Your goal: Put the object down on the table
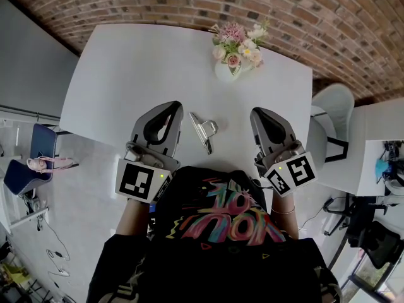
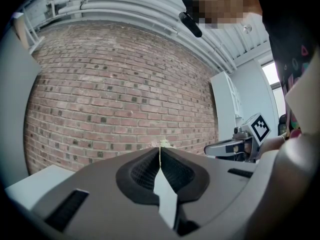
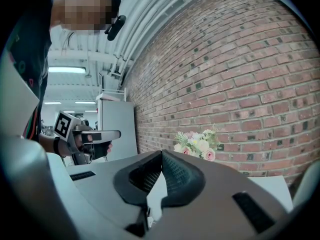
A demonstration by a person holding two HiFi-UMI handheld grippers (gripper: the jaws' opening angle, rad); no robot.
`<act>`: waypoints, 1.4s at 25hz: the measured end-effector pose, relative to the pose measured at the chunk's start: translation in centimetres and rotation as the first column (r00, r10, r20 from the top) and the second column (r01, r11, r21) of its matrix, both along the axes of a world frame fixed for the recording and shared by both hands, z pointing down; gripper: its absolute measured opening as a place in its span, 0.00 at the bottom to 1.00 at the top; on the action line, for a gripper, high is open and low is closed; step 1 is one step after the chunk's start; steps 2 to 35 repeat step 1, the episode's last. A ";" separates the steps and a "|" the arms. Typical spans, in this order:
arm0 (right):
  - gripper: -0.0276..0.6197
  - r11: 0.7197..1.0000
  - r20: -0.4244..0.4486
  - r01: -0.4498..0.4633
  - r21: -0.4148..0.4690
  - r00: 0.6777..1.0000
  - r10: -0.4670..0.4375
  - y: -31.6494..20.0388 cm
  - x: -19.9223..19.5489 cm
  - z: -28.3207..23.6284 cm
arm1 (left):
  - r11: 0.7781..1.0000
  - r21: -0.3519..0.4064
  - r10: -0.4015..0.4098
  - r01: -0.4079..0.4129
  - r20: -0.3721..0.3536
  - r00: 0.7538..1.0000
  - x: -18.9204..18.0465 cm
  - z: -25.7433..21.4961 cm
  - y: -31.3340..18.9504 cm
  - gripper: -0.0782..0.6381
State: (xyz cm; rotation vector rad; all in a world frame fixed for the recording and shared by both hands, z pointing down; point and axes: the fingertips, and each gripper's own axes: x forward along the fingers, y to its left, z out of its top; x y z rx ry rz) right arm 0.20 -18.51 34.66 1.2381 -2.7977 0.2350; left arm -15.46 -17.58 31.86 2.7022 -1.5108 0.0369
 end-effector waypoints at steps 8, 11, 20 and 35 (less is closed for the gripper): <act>0.07 1.000 0.000 -0.001 0.000 1.000 0.001 -0.1 0.1 0.0 | 1.000 -0.001 0.001 -0.001 0.001 1.000 0.1 0.1 -0.1 0.15; 0.07 1.000 0.000 -0.001 0.000 1.000 0.001 -0.1 0.1 0.0 | 1.000 -0.001 0.001 -0.001 0.001 1.000 0.1 0.1 -0.1 0.15; 0.07 1.000 0.000 -0.001 0.000 1.000 0.001 -0.1 0.1 0.0 | 1.000 -0.001 0.001 -0.001 0.001 1.000 0.1 0.1 -0.1 0.15; 0.07 1.000 0.000 -0.001 0.000 1.000 0.001 -0.1 0.1 0.0 | 1.000 -0.001 0.001 -0.001 0.001 1.000 0.1 0.1 -0.1 0.15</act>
